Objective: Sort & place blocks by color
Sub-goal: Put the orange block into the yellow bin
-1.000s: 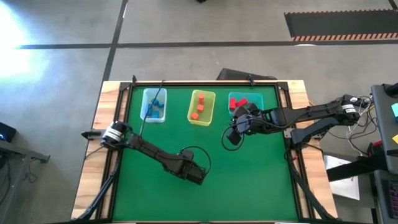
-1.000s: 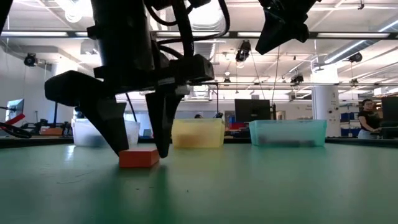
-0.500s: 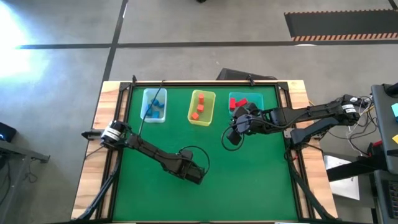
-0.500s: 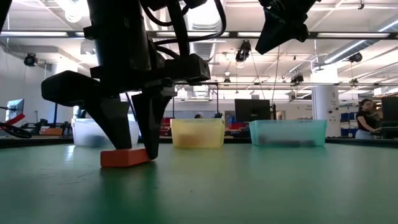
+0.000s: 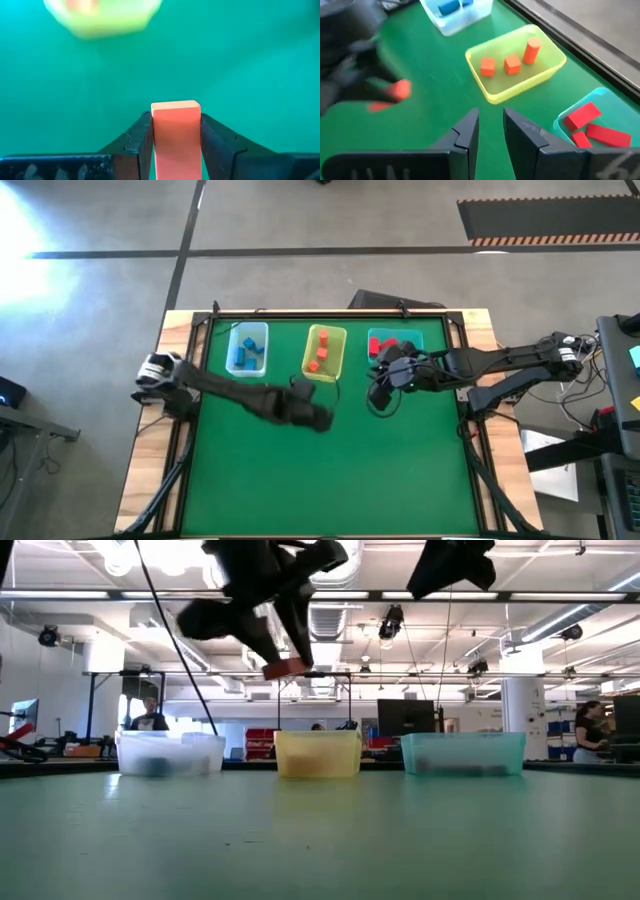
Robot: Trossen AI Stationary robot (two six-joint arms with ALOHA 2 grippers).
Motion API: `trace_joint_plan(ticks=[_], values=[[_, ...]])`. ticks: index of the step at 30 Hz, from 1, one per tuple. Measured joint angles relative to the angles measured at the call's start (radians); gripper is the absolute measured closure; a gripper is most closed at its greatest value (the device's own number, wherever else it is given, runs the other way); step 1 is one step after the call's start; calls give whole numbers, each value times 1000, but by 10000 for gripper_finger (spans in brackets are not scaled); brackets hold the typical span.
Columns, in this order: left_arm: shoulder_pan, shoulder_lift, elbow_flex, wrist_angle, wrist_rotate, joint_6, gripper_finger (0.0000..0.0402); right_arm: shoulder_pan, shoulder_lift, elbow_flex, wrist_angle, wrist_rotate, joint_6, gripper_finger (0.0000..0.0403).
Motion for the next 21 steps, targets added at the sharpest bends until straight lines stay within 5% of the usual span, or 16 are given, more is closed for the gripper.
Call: trace_joint_plan(ticks=[7,11,14,21], values=[[237,-41,-7,172,-21,443,289,15,-61,11,49,10,32,326],[373,-34,-23,420,88,681,289,16,-76,11,70,9,74,326],[457,-17,-39,572,166,706,289,16,-77,10,73,9,102,326],[543,5,-80,579,200,709,279,16,-64,10,73,9,137,326]])
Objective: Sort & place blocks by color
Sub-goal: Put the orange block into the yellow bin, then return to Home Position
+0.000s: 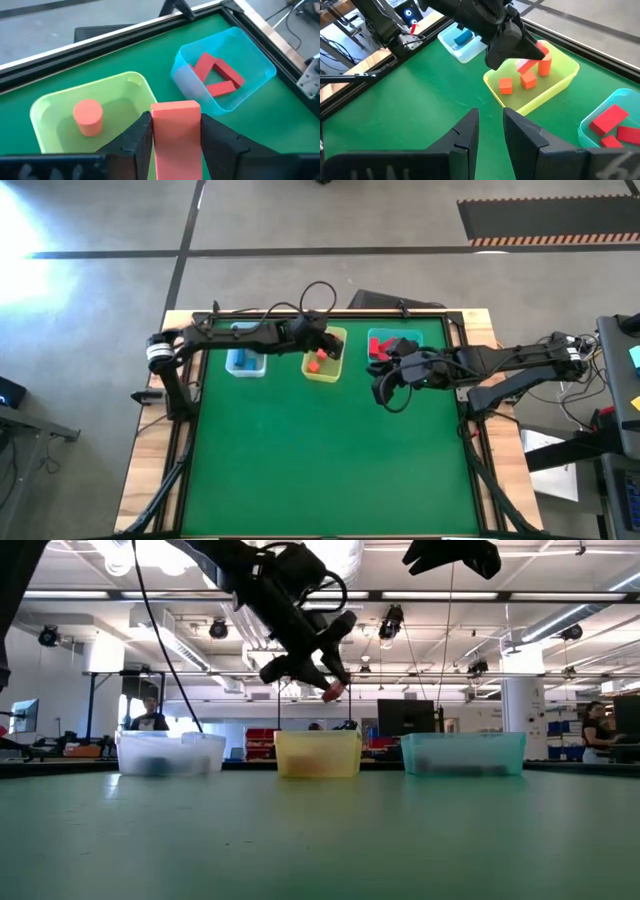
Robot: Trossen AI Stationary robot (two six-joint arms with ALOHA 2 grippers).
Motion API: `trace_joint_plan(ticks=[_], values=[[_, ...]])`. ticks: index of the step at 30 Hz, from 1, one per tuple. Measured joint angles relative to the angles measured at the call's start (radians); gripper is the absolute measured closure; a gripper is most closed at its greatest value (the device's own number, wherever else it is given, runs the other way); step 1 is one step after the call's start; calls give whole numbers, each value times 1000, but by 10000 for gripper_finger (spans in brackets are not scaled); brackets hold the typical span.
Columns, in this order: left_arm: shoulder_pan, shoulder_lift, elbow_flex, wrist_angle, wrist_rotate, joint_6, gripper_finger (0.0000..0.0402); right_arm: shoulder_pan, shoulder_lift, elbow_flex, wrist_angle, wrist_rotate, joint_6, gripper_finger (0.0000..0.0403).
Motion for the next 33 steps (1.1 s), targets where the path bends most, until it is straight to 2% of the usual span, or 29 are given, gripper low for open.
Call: trace_joint_plan(ticks=[7,11,18,22,27,33], values=[[8,0,-65,26,8,-7,223,0,7,0,0,3,0,326],[6,-1,-74,22,18,-8,218,0,7,0,-1,14,-3,326],[-7,-65,-69,24,115,-21,216,0,7,-10,-16,27,-37,326],[-55,-186,-104,22,163,121,215,0,6,-39,3,27,-173,326],[-158,-400,-197,22,178,356,215,-2,-39,-138,192,-23,-388,326],[-235,-672,-397,25,154,283,232,-8,-167,-365,464,-35,-503,342]])
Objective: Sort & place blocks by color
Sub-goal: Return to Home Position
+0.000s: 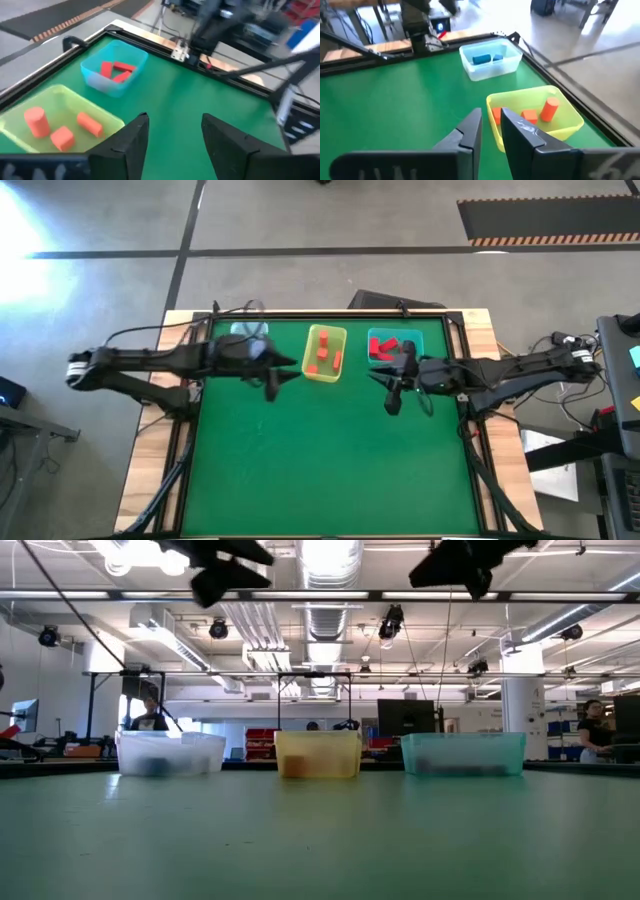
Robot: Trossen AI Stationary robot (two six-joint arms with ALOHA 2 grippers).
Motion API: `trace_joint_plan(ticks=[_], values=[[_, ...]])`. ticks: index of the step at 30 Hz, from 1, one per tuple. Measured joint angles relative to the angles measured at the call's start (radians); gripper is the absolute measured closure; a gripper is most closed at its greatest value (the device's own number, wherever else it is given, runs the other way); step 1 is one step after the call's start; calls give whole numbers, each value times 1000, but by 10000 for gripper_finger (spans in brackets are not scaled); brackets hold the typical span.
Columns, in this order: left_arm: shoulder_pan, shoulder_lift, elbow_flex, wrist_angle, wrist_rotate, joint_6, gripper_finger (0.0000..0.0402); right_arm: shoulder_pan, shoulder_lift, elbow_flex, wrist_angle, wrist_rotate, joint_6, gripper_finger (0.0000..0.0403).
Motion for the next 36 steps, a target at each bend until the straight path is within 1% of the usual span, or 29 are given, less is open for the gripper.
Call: trace_joint_plan(ticks=[2,5,7,9,11,14,16,20,23,25,30,33,36], values=[[-21,-92,-77,-1,1,-8,251,-5,-53,-92,85,3,-6,349],[-47,-229,-189,-3,17,-3,296,-5,-128,-213,153,8,17,353],[-60,-321,-254,-2,38,-21,332,-7,-170,-270,158,8,28,353],[-78,-415,-315,1,47,-73,371,-10,-207,-315,158,34,4,353],[-92,-503,-374,2,54,-107,393,-10,-243,-357,138,38,40,353],[-98,-617,-450,0,48,-104,397,-10,-277,-414,145,36,56,353],[-98,-679,-498,-2,45,-76,400,-10,-294,-447,170,69,17,353],[-98,-801,-579,-2,38,82,401,-11,-324,-513,315,164,-88,353],[-98,-872,-631,-4,33,178,401,-11,-349,-561,426,194,-148,353],[-98,-914,-662,0,33,187,401,-12,-372,-593,482,203,-160,353],[-97,-1000,-744,-8,33,183,401,-12,-437,-676,547,217,-139,353],[-97,-1036,-785,-7,33,183,401,-12,-477,-712,584,209,-175,353],[-97,-1067,-818,-1,33,181,401,-12,-529,-729,598,210,-247,353]])
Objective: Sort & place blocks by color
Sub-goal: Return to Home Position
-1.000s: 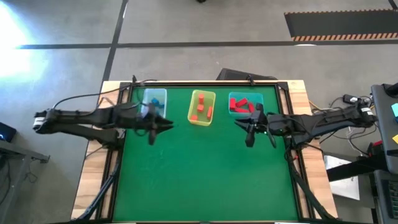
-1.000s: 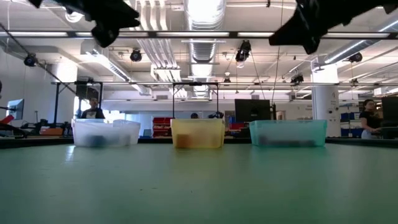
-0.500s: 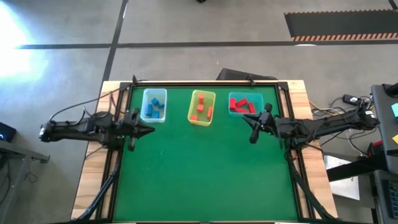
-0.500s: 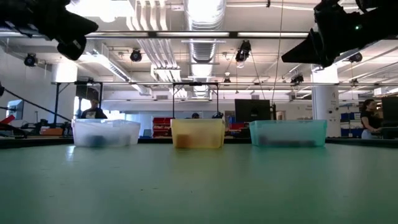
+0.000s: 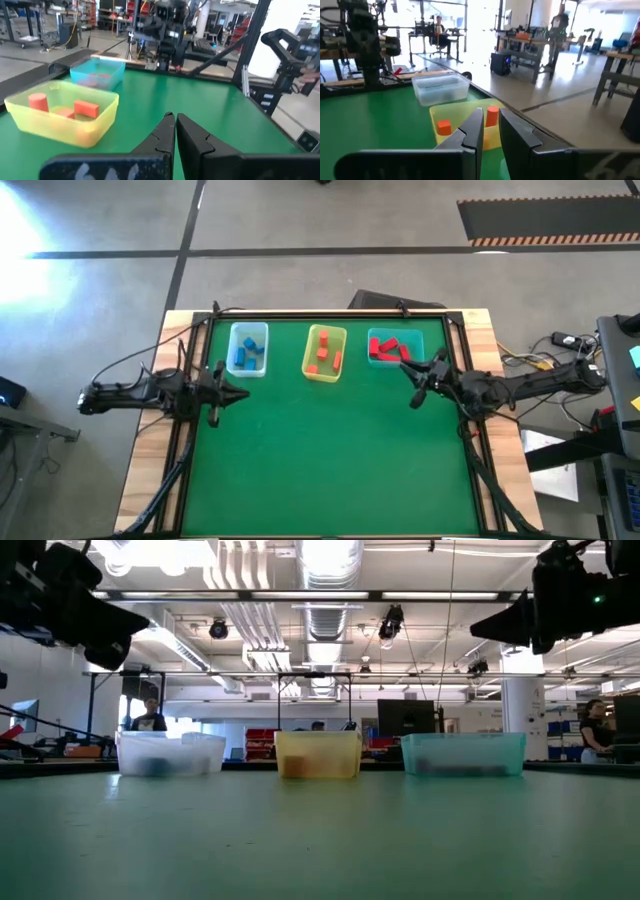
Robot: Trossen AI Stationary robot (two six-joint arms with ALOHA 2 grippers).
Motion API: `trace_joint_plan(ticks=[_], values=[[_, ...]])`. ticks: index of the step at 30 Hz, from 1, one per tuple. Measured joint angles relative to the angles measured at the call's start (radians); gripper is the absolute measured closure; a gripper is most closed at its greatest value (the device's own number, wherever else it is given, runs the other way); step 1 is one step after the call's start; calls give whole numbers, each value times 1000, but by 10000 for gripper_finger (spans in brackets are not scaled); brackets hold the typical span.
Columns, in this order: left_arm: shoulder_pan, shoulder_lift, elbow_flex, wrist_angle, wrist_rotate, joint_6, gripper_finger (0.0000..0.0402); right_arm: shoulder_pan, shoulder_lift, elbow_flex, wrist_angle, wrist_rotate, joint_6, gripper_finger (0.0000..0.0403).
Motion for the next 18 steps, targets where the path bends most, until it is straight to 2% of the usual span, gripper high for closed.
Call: trace_joint_plan(ticks=[6,18], values=[[0,-12,-27,3,0,0,402,-1,-124,-16,-8,45,-96,353],[0,-6,-36,-1,0,4,402,-1,-393,-44,-183,63,-165,353]])
